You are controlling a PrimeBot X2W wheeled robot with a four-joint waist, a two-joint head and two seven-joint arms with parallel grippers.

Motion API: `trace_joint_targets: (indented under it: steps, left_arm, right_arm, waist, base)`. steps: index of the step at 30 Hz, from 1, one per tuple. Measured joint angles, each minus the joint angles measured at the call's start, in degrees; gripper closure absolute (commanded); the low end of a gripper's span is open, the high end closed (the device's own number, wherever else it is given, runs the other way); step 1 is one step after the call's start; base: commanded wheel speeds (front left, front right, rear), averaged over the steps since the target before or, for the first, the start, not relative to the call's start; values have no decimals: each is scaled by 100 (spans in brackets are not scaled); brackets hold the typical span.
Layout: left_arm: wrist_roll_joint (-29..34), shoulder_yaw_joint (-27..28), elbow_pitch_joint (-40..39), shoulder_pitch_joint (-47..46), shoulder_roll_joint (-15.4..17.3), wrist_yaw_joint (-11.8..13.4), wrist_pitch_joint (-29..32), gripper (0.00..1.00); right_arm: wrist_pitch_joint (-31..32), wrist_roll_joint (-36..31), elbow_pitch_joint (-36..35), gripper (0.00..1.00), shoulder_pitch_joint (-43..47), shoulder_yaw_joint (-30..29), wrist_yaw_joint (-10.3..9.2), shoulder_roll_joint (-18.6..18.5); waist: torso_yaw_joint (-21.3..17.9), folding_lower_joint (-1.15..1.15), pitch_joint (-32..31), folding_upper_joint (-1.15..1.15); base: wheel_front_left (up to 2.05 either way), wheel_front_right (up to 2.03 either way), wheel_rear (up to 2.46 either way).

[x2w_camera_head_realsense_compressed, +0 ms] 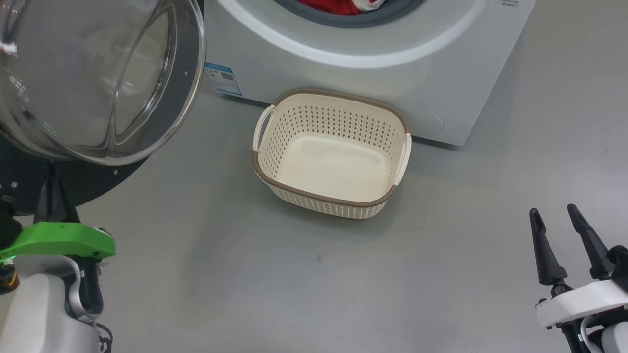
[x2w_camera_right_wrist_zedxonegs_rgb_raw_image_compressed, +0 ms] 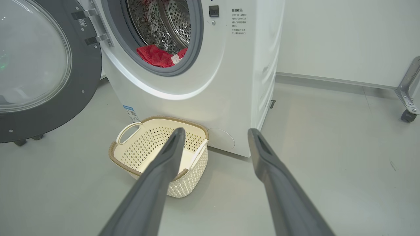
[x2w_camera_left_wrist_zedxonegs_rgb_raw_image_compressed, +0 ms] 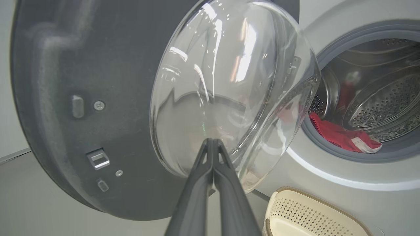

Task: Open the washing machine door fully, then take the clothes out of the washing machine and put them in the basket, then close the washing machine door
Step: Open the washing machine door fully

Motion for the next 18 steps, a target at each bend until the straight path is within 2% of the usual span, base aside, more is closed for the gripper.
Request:
trace_joint_targets:
  steps: [8, 18]
  left_arm:
    - [141, -311, -186, 526, -127, -142, 0, 100]
    - [272, -538, -512, 1153, -187, -196, 0, 100]
  right_arm:
    - [-12, 0, 159, 0, 1, 107, 1, 205]
    - [-51, -1, 205, 0, 9, 125, -8, 294]
  waist:
    - [-299, 0, -455, 0]
    - [-827, 0, -864, 0]
  base:
    - [0, 0, 0]
    - [0, 0, 0]
